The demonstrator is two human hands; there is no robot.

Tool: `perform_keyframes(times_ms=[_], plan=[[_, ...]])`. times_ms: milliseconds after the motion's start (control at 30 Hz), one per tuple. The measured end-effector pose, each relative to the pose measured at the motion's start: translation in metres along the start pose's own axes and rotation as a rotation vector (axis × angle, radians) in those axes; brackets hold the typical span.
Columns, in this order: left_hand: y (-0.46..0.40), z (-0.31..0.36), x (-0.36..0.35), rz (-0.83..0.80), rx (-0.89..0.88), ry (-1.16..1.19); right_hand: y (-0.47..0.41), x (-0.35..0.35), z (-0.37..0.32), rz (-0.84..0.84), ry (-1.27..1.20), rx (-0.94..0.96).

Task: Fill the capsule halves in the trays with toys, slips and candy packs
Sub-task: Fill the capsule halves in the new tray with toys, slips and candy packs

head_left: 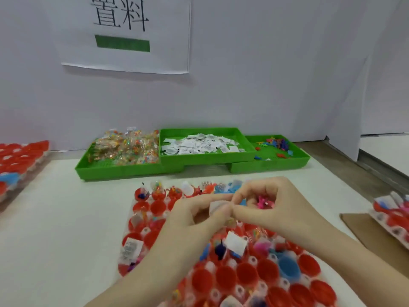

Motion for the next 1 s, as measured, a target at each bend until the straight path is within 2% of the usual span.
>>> perform_keyframes(times_ms=[100, 200, 400, 500, 600, 733, 1000], plan=[[0.015, 0.0, -0.015, -0.032, 0.022, -0.016, 0.031, 0.003, 0.0, -0.033, -0.002, 0.01], [0.019, -0.002, -0.022, -0.021, -0.034, -0.169, 0.056, 0.013, 0.013, -0.053, -0.112, -0.047], [0.017, -0.004, -0.049, -0.069, -0.073, -0.348, 0.085, 0.033, 0.019, 0.131, -0.237, -0.018], [0.015, -0.004, -0.054, -0.075, -0.091, -0.404, 0.09, 0.033, 0.014, 0.145, -0.209, 0.039], [0.017, -0.001, -0.062, -0.097, -0.114, -0.399, 0.091, 0.032, 0.01, 0.177, -0.092, 0.097], [0.019, -0.002, -0.072, -0.167, -0.109, -0.318, 0.092, 0.038, 0.019, 0.27, -0.064, 0.069], [0.018, -0.003, -0.071, -0.215, -0.124, -0.23, 0.087, 0.03, 0.038, 0.194, -0.015, -0.042]])
Point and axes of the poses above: each hand's wrist, its own y-axis away from the middle knuckle, its own x-axis out of the back of the hand, z = x × y, the point moved 9 cm from there along -y, towards the middle knuckle, and after that the axes turned 2 degrees about -y, right-handed, at the moved point
